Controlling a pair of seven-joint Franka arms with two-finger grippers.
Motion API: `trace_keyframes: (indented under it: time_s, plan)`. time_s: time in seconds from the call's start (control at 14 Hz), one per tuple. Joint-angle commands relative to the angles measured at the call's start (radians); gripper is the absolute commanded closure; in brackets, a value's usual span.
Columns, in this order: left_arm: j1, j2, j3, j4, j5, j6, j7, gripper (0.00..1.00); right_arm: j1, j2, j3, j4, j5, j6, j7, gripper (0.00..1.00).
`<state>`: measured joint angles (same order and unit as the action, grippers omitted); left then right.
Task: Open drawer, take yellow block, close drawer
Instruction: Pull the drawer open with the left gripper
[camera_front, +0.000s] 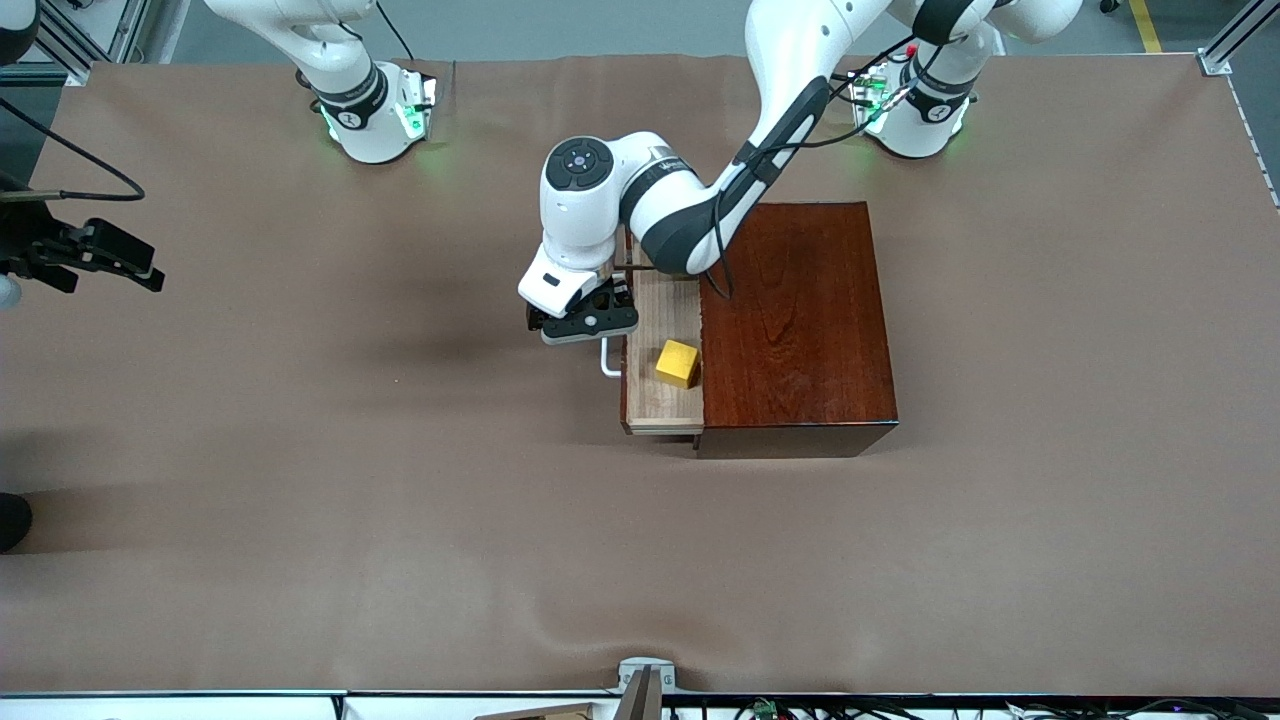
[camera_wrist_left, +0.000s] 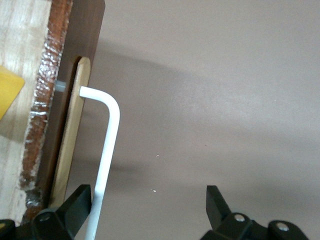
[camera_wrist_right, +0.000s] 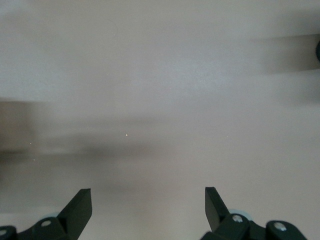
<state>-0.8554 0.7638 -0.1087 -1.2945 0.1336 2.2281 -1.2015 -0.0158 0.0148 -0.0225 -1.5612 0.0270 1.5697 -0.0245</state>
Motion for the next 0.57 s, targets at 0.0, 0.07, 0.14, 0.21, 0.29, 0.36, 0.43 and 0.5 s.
trace_keyframes:
  time_s: [0.0,0.07,0.14,0.21,0.29,0.36,0.43,0.5]
  plan:
    - [-0.024,0.028,-0.003,0.041,-0.028,0.045,-0.016,0.0,-0.018,-0.019,0.012,-0.01,0.005,-0.005,-0.009,0.0]
    - [-0.022,0.029,-0.003,0.043,-0.029,0.06,-0.017,0.0,-0.018,-0.019,0.013,-0.01,0.005,-0.005,-0.009,0.0]
    - [-0.024,0.029,-0.003,0.046,-0.029,0.077,-0.017,0.0,-0.018,-0.019,0.013,-0.01,0.005,-0.005,-0.011,0.0]
    - [-0.024,0.031,-0.002,0.047,-0.029,0.087,-0.017,0.0,-0.018,-0.019,0.012,-0.01,0.005,-0.005,-0.011,0.0]
    - [-0.024,0.029,-0.002,0.047,-0.029,0.087,-0.017,0.0,-0.018,-0.019,0.012,-0.01,0.005,-0.005,-0.009,0.0]
    - [-0.024,0.02,0.001,0.044,-0.029,0.085,-0.017,0.0,-0.018,-0.019,0.012,-0.01,0.005,-0.005,-0.011,0.0]
    - [-0.024,0.017,0.004,0.041,-0.026,0.081,-0.012,0.0,-0.018,-0.019,0.012,-0.01,0.005,-0.005,-0.009,0.0]
    - [-0.022,0.015,0.009,0.041,-0.019,0.079,-0.007,0.0,-0.018,-0.019,0.013,-0.01,0.005,-0.005,-0.011,0.0]
